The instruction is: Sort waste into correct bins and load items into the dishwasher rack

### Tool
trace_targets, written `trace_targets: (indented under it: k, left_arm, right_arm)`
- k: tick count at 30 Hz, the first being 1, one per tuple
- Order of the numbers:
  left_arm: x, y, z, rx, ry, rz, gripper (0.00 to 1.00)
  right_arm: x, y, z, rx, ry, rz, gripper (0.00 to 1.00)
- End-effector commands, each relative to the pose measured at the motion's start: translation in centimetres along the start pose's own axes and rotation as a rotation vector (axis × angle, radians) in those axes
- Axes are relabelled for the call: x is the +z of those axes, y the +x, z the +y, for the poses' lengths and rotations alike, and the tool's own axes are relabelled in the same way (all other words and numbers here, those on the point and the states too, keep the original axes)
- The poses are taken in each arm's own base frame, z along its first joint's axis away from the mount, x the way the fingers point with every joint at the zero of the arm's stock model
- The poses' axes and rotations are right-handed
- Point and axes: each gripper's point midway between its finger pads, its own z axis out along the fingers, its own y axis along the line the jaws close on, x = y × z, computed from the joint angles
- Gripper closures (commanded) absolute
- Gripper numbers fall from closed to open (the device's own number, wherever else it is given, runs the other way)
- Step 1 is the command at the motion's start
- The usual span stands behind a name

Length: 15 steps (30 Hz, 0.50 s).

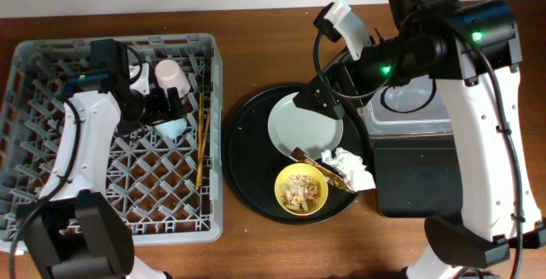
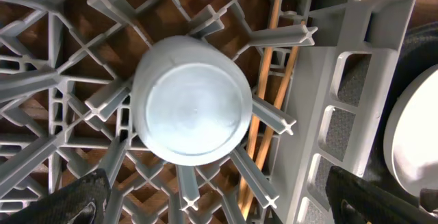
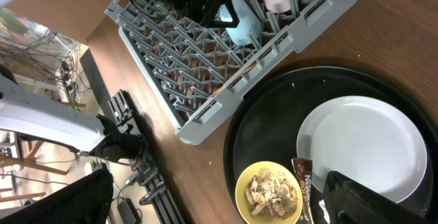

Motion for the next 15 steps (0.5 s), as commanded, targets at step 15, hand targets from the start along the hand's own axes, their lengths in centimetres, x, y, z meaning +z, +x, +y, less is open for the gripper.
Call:
trace_targets:
  k: [15]
  left_arm:
    - [-14.5,0.7,-2.5,-0.016,0.028,-0.297,0.01]
  right_arm:
    - [7.3,17.0,-3.2,0.472,0.33,0.521,0.39]
